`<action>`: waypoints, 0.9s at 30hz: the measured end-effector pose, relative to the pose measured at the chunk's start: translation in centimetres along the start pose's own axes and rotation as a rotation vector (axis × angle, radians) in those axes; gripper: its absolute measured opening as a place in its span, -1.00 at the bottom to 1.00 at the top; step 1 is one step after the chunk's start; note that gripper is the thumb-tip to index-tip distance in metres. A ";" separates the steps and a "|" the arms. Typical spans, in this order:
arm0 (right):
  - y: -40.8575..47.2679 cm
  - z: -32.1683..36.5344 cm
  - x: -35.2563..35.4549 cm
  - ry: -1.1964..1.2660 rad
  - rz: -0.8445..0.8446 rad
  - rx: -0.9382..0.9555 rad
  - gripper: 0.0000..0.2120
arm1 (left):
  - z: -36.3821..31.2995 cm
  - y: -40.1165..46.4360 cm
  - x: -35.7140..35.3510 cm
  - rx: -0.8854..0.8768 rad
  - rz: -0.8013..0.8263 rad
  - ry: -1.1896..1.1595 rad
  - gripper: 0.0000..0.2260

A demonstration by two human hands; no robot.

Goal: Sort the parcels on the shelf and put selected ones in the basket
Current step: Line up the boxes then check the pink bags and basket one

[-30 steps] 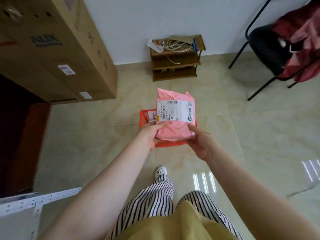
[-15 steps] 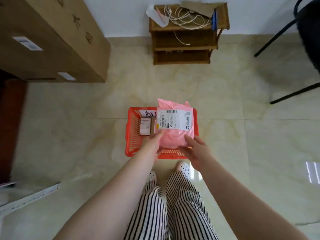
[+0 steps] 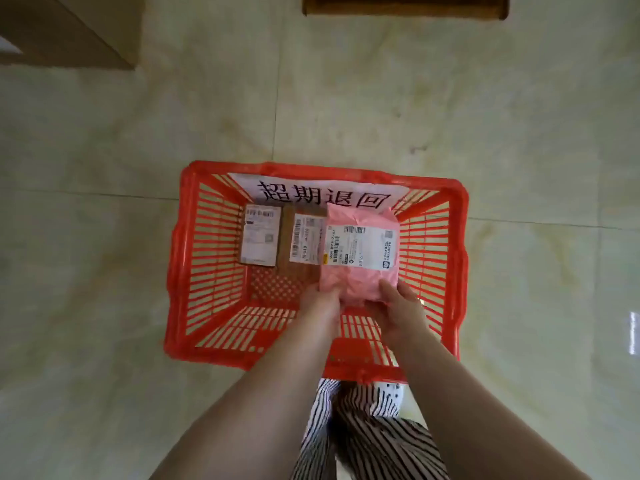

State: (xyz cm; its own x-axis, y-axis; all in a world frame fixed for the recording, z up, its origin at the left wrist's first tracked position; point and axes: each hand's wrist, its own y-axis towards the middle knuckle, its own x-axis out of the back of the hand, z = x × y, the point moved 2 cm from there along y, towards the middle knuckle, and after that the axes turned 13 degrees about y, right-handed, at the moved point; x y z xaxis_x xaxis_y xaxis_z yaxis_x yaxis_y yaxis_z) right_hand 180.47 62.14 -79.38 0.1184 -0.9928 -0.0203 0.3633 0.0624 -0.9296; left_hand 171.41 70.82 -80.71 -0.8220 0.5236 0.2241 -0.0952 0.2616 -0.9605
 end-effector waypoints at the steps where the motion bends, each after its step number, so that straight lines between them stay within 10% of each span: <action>1: 1.8 -0.6 0.2 0.001 -0.010 -0.008 -0.80 | 0.3 1.7 -0.6 0.020 -0.006 -0.001 -0.60; 12: 11.7 -3.2 1.2 -0.018 -0.022 -0.018 -0.75 | 2.4 11.1 -5.0 0.055 -0.012 -0.060 -0.16; 27: 11.8 -4.2 0.9 -0.148 -0.159 -0.041 -0.62 | 2.9 11.6 -6.4 0.044 0.068 -0.066 -0.66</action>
State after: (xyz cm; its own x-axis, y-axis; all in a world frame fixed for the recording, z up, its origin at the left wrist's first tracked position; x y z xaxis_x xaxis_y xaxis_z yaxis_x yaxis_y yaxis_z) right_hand 181.00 61.61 -91.88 0.1985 -0.9636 0.1788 0.3505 -0.1006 -0.9312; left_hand 173.89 68.14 -93.72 -0.8624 0.4839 0.1486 -0.0618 0.1906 -0.9797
